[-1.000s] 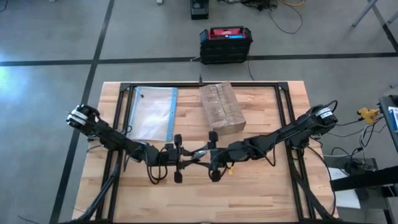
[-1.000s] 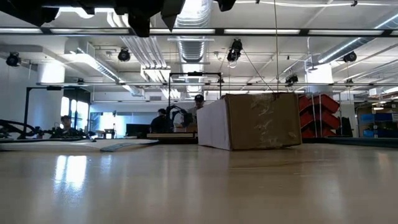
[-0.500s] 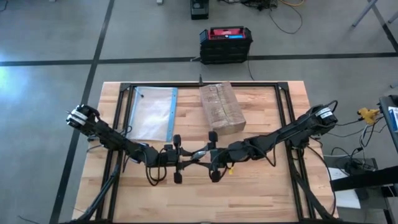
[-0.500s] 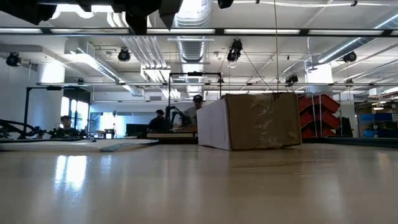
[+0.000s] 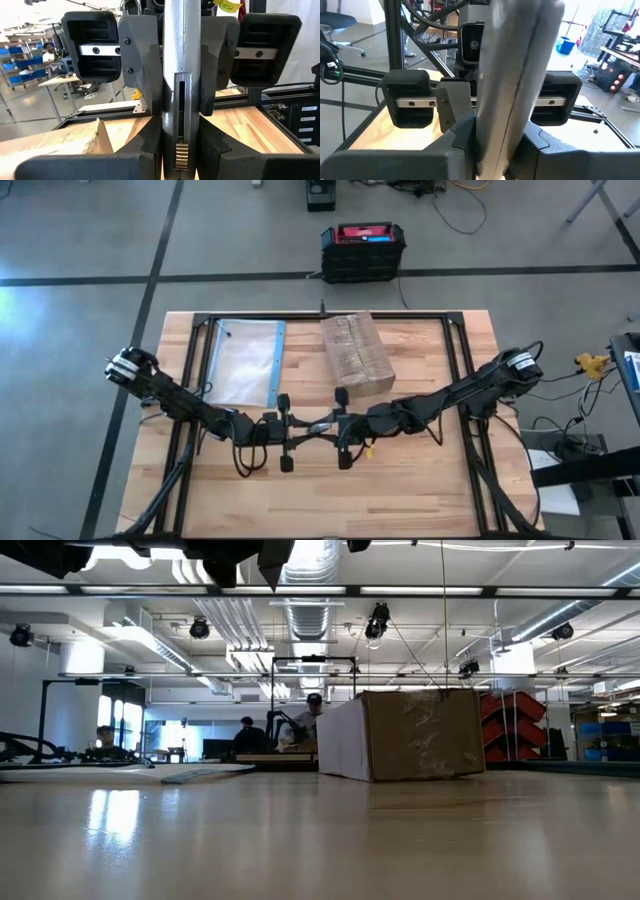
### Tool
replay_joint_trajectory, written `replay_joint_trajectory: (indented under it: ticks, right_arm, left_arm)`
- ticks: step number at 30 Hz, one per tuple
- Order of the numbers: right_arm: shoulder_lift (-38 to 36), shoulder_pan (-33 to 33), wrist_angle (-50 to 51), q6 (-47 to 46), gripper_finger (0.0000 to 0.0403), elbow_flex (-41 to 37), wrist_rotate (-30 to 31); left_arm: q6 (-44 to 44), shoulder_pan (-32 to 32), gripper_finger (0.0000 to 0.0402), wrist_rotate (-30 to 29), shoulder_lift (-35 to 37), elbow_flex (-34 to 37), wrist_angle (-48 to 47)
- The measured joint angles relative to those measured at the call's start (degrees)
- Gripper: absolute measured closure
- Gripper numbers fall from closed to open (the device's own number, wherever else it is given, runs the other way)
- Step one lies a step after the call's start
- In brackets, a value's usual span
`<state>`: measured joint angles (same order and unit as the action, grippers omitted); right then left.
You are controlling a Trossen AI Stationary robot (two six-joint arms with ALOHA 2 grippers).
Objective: Pack items into zip bag
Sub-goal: Open the brown box using the silver cutter blade
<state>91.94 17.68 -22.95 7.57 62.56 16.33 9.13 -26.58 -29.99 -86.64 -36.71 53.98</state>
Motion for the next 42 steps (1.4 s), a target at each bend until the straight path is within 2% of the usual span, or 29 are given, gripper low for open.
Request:
replay_joint_trajectory:
  ticks: [4,13,20,27,33,39,42]
  right_arm:
    - [0.0,-0.09,0.04,0.33,0.0331,0.03,-0.85]
    - [0.04,-0.17,0.04,0.11,0.0267,0.01,-0.91]
    - [0.04,-0.41,-0.12,2.56,0.025,0.01,-1.14]
    - [0.04,-0.49,-0.39,1.89,0.0275,-0.06,-1.35]
    - [0.07,-0.46,-0.43,-0.02,0.0342,-0.06,-1.54]
    - [0.07,-0.46,-0.45,-1.19,0.0344,-0.06,-1.39]
    - [-0.11,-0.46,0.09,-2.26,0.0344,-0.1,-1.41]
  left_arm:
    - [0.69,0.12,0.0346,0.2,0.21,0.0,0.02]
    - [1.35,0.14,0.0346,0.99,0.31,0.0,1.51]
    - [1.46,0.12,0.0346,0.93,0.31,0.0,1.53]
    - [2.16,0.14,0.0346,0.59,0.31,0.0,1.58]
    - [1.9,0.16,0.034,0.27,0.34,-0.02,1.95]
    - [2.06,0.16,0.0324,0.27,0.43,-0.07,1.42]
    - [2.61,0.18,0.0312,0.48,1.05,-0.09,-1.72]
